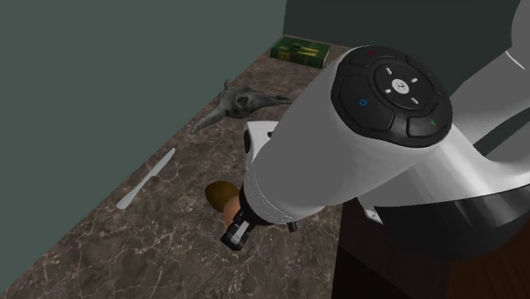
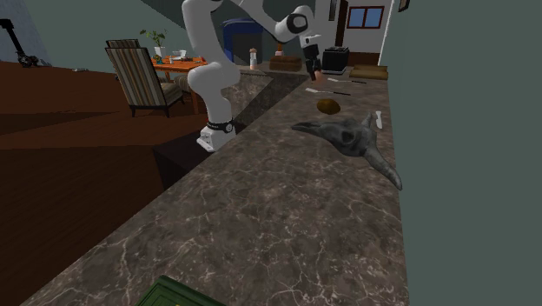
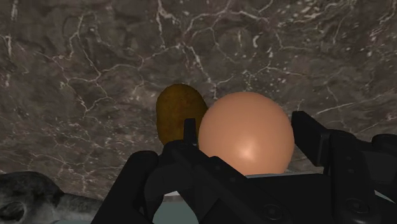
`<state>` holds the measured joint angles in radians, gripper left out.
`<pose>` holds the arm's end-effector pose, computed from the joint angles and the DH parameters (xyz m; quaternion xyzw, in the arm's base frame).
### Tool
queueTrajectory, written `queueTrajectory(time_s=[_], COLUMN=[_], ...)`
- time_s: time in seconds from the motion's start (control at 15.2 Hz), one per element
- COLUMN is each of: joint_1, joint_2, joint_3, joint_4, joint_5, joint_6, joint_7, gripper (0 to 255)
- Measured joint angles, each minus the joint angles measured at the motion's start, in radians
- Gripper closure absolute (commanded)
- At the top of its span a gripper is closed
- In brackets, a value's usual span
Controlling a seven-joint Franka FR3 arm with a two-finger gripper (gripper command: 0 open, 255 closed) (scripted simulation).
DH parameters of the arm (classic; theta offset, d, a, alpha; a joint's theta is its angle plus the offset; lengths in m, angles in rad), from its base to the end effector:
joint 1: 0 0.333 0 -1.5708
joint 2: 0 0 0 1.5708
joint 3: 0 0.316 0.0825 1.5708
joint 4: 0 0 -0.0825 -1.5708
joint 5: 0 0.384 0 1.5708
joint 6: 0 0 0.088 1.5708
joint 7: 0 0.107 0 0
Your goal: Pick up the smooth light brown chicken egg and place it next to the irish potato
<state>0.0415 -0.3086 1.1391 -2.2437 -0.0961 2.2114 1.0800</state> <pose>0.1803 0.4778 0.4298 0.9801 0.0737 0.1806 0.0363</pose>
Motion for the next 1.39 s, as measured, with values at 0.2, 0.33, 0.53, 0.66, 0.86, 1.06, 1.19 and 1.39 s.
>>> queueTrajectory(time_s=[0.2, 0.33, 0.53, 0.66, 0.86, 1.06, 1.19, 1.39], joint_1=[-0.026, -0.051, -0.083, -0.12, -0.205, -0.352, -0.476, -0.536], joint_2=[0.023, 0.043, 0.067, 0.092, 0.143, 0.193, 0.183, 0.156], joint_3=[0.034, 0.065, 0.104, 0.144, 0.236, 0.385, 0.509, 0.567], joint_4=[-0.022, -0.034, -0.056, -0.066, -0.077, -0.09, -0.099, -0.105], joint_5=[-0.025, -0.049, -0.08, -0.113, -0.185, -0.262, -0.26, -0.228], joint_6=[0.036, 0.059, 0.093, 0.115, 0.144, 0.169, 0.195, 0.218], joint_7=[0.028, 0.053, 0.086, 0.116, 0.178, 0.242, 0.249, 0.229], gripper=[255, 255, 255, 255, 255, 255, 255, 255])
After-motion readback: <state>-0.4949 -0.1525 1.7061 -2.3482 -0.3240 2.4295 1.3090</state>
